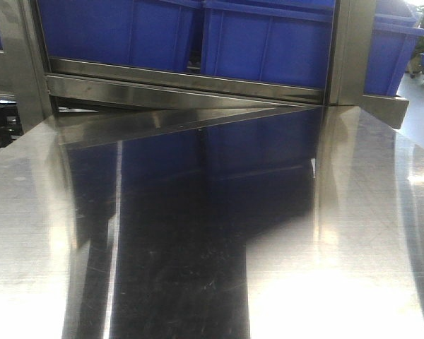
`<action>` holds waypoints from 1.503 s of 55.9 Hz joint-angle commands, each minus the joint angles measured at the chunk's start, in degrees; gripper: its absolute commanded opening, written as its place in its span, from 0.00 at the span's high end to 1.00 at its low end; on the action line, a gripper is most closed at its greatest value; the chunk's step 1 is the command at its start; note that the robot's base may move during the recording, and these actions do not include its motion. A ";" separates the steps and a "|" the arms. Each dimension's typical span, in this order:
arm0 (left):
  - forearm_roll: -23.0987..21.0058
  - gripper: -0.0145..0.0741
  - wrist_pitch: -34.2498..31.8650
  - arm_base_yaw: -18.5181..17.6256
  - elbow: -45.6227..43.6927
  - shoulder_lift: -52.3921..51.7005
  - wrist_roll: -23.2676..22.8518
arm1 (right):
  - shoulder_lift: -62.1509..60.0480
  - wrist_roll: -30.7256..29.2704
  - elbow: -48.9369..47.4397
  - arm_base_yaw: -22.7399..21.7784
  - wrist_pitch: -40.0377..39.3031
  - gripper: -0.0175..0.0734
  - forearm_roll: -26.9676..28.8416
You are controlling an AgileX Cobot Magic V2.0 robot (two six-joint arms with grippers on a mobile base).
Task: Pick and sort blue part to right shelf
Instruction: 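Retract both grippers holding the blue parts away from the table, then drive the base across the floor past the bin racks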
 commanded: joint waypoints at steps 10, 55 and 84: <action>1.06 0.46 -4.21 -0.32 -1.73 0.56 -0.52 | -0.89 -0.71 -1.62 -0.06 -5.93 0.58 -0.66; 1.06 0.46 -4.21 -0.32 -1.73 0.56 -0.52 | -0.89 -0.71 -1.62 -0.06 -5.93 0.58 -0.66; 1.06 0.46 -4.21 -0.32 -1.73 0.56 -0.52 | -0.89 -0.71 -1.62 -0.06 -5.93 0.58 -0.66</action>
